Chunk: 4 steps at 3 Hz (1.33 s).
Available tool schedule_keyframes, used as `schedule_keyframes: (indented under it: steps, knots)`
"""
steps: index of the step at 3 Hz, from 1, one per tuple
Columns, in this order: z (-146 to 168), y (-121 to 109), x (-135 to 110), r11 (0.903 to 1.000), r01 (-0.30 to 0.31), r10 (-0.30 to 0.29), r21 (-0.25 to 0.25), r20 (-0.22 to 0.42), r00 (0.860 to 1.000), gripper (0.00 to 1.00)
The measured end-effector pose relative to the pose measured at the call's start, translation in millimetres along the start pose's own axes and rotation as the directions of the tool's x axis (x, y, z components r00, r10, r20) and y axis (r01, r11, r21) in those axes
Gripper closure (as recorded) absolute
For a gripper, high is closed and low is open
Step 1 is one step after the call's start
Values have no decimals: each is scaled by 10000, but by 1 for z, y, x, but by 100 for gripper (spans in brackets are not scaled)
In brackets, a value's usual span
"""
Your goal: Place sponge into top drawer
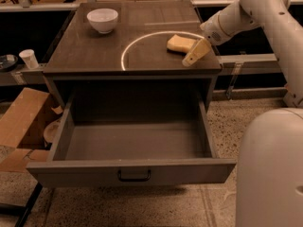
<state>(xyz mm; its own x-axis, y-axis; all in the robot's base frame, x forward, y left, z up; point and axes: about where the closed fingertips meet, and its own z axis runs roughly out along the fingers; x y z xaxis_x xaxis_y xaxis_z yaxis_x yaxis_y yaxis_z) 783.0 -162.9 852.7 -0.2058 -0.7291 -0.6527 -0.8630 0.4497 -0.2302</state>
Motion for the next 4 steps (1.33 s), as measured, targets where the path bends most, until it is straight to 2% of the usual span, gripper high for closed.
schedule_keyframes:
  steps: [1,2,3,4]
  knots:
    - [16,-9,-4,9999,-172,172,-6,350,9992,17]
    - [26,-18,-5,9984,-558,549,118,678,9962,48]
    - [28,-24,-2,9958,-881,855,261,877,9925,71]
    - [22,-16,-15,9976,-653,621,229,1215,9906,94]
